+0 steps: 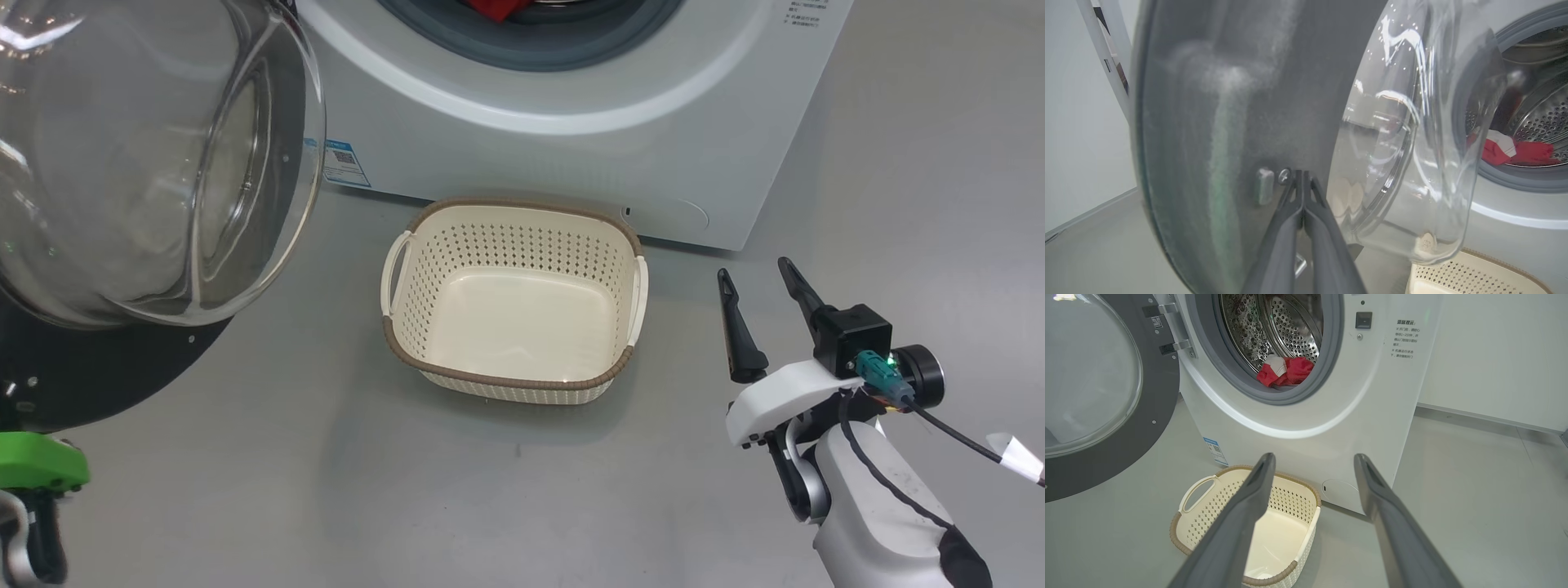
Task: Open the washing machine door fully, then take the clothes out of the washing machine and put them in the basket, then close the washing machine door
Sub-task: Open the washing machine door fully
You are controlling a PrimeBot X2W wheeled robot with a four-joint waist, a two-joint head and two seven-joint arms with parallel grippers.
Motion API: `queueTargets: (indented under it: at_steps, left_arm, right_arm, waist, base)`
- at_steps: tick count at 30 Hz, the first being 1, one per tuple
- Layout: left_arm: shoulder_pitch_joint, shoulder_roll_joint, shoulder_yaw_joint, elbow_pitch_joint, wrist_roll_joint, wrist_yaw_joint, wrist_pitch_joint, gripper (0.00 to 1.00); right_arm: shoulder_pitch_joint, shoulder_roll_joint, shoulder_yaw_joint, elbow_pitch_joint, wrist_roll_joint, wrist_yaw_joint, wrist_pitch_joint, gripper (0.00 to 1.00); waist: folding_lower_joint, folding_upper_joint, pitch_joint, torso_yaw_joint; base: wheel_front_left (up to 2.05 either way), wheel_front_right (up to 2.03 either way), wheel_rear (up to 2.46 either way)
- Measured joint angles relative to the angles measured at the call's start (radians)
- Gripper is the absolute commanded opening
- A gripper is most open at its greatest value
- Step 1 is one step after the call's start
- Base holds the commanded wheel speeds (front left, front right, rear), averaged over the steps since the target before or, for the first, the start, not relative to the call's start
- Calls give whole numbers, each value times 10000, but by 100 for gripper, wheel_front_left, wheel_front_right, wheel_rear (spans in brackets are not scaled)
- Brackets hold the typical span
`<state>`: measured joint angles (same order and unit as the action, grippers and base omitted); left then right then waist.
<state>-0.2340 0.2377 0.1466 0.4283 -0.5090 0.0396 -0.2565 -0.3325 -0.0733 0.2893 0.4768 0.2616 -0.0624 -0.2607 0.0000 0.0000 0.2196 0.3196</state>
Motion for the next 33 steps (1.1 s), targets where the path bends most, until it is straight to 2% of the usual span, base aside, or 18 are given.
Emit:
queueTargets:
  at_steps: [4, 14, 18, 27, 30, 31, 32, 33]
  left_arm:
    - [-346, 403, 171, 401, 2, 81, -2, 0]
    - [-854, 740, 372, 966, -6, -31, -2, 0]
    - [-857, 453, 378, 694, 27, -201, -2, 0]
    - [-629, -679, 10, -562, 548, -679, -2, 0]
    - [-341, -865, -27, -972, 700, -828, -2, 0]
    - [-262, -888, -38, -1126, 744, -909, -2, 8]
    - [-201, -932, -40, -1262, 794, -989, -2, 22]
    - [-158, -1009, -56, -1390, 832, -1035, -4, 42]
  right_arm:
    - [-111, 12, 8, -19, -2, 86, 0, 100]
    - [-181, 36, 8, -81, -29, 88, 0, 100]
    - [-180, 61, -146, -105, -29, 86, 0, 100]
    - [-128, 77, -431, -167, 4, 86, 0, 100]
    - [-86, 92, -428, -178, 4, 100, 0, 100]
    - [-83, 102, -426, -184, 6, 105, 0, 100]
    - [-80, 109, -426, -192, 8, 121, 0, 100]
    - [-76, 111, -424, -199, 10, 171, 0, 100]
  waist:
    - [0, 0, 84, -109]
    - [0, 0, 205, -383]
    - [0, 0, 163, -472]
    - [0, 0, -103, -445]
    - [0, 0, -221, -448]
    - [0, 0, -261, -463]
    - [0, 0, -296, -485]
    - [0, 0, -328, -516]
  base:
    - [0, 0, 0]
    - [0, 0, 0]
    - [0, 0, 0]
    - [0, 0, 0]
    - [0, 0, 0]
    - [0, 0, 0]
    - [0, 0, 0]
    - [0, 0, 0]
